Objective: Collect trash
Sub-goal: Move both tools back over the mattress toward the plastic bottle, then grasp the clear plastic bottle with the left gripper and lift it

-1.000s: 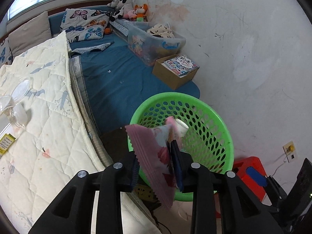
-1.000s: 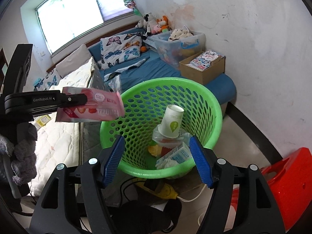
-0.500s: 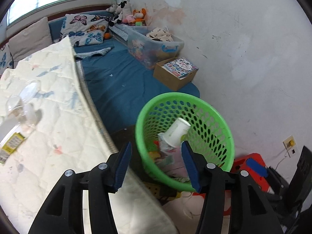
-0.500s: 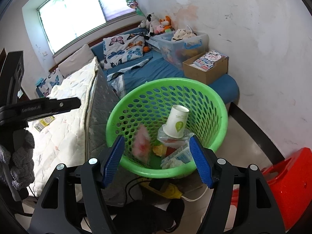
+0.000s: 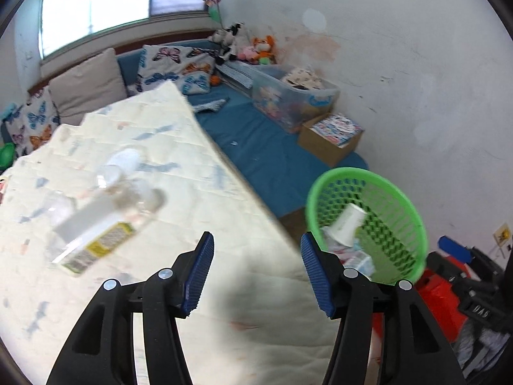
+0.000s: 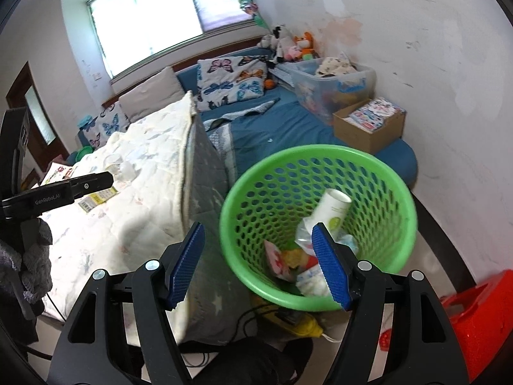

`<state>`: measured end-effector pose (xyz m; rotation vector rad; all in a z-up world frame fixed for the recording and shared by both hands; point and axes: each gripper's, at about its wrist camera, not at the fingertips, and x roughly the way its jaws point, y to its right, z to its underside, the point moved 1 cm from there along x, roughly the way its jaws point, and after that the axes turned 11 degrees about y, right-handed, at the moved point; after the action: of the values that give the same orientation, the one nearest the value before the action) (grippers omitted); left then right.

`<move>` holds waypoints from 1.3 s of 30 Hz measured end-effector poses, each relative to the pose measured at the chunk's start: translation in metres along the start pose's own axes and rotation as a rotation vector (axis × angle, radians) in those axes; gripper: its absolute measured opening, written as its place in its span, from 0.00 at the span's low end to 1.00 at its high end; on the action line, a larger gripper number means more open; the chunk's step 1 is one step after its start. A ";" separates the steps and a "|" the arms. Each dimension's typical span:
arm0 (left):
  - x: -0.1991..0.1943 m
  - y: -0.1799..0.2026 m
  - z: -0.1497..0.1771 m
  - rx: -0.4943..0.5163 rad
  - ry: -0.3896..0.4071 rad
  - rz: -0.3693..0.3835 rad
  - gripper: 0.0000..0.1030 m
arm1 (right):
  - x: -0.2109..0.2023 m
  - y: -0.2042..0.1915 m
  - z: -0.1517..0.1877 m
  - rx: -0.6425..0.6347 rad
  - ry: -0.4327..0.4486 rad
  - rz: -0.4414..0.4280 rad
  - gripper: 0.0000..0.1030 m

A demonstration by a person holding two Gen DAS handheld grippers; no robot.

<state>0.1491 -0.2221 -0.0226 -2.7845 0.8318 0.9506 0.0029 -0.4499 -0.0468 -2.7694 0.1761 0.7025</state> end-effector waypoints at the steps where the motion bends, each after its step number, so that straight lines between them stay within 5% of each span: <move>1: -0.002 -0.007 -0.001 0.001 0.002 -0.011 0.53 | 0.003 -0.005 -0.002 -0.002 -0.002 -0.011 0.68; 6: -0.007 -0.047 -0.005 0.003 0.014 -0.075 0.54 | 0.011 -0.023 -0.006 -0.010 -0.008 -0.049 0.68; 10: -0.005 -0.077 -0.009 0.028 0.012 -0.102 0.64 | 0.018 -0.038 -0.011 -0.033 -0.014 -0.073 0.68; 19: 0.025 -0.128 -0.009 0.113 -0.065 -0.124 0.69 | 0.033 -0.066 -0.014 -0.070 -0.037 -0.106 0.68; 39: 0.061 -0.158 0.000 0.262 -0.150 -0.096 0.81 | 0.064 -0.107 -0.014 -0.131 -0.087 -0.149 0.68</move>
<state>0.2716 -0.1170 -0.0728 -2.4740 0.7353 0.9447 0.0852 -0.3547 -0.0410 -2.8305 -0.0968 0.8206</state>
